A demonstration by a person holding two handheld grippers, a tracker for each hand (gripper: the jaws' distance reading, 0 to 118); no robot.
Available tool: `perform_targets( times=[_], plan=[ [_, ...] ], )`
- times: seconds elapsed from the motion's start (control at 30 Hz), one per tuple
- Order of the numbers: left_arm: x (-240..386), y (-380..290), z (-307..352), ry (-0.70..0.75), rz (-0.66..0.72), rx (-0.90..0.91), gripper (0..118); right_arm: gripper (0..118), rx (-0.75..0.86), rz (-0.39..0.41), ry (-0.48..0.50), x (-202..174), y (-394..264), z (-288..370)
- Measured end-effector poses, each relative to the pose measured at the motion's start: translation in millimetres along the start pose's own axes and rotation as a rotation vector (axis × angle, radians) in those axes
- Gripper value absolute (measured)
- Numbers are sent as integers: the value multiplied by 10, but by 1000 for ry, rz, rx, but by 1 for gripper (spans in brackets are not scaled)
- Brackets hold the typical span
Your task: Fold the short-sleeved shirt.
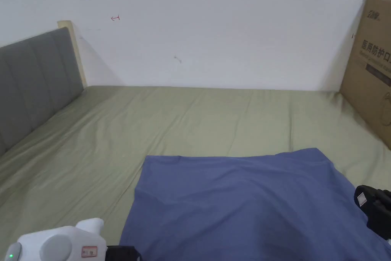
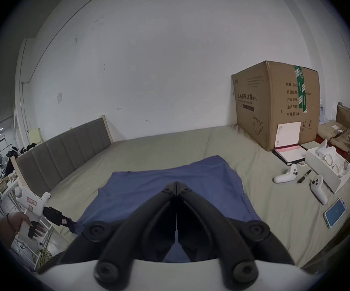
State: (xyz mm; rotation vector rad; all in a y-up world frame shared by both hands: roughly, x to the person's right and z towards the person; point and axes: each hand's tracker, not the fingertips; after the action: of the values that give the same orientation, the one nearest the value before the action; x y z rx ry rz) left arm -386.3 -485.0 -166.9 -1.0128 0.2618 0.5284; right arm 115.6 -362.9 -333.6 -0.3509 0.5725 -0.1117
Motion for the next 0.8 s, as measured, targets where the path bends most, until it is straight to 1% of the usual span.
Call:
perform_targets(
  times=[0.1, 0.13, 0.17, 0.2, 0.23, 0.27, 0.3, 0.37, 0.43, 0.5, 0.6, 0.63, 0.67, 0.7, 0.73, 0.77, 0.8],
  plan=[
    [19, -41, -169, 3, -8, 1, 110, 0, -24, -17, 14, 3, -30, -50],
    [18, -48, -213, 12, -12, -9, 105, 0, -31, -19, 16, -10, -30, -55],
    [-1, -66, -228, 9, -19, -16, 86, 0, -36, -19, 15, -16, -32, -56],
    [-13, -85, -232, 14, -38, -19, 42, 0, -40, -18, 12, -16, -34, -56],
    [32, -96, -238, 50, -71, -22, 19, 0, -42, -17, 11, -12, -36, -55],
    [32, -129, -215, 37, -76, -13, 16, 0, -43, -16, 9, -6, -39, -52],
    [35, -158, -167, -6, -60, 16, 9, 0, -43, -14, 6, 8, -45, -42],
    [46, -184, -105, -24, -41, 47, 9, 0, -51, -17, 24, 71, -45, -20],
    [76, -218, -51, -5, -43, 91, 8, 0, -61, -27, 15, 155, -47, 5],
    [138, -241, -6, 4, -57, 119, 8, 0, -83, -71, -15, 308, -73, 24],
    [241, -264, 11, 34, -93, 131, 8, 0, -177, -184, -52, 608, -164, 6],
    [254, -252, 16, 42, -101, 130, 8, 12, -229, -216, -83, 710, -210, -20],
    [271, -244, 14, 49, -104, 125, 8, 47, -309, -231, -124, 818, -248, -77],
    [283, -238, 11, 53, -105, 120, 8, 91, -393, -236, -173, 928, -292, -150],
    [292, -236, 14, 59, -106, 121, 8, 102, -489, -238, -204, 1041, -361, -240],
    [269, -216, 15, 61, -102, 120, 8, 102, -619, -246, -215, 1165, -462, -339],
    [270, -208, 7, 59, -96, 115, 8, 113, -694, -258, -229, 1275, -555, -414]
  ],
)
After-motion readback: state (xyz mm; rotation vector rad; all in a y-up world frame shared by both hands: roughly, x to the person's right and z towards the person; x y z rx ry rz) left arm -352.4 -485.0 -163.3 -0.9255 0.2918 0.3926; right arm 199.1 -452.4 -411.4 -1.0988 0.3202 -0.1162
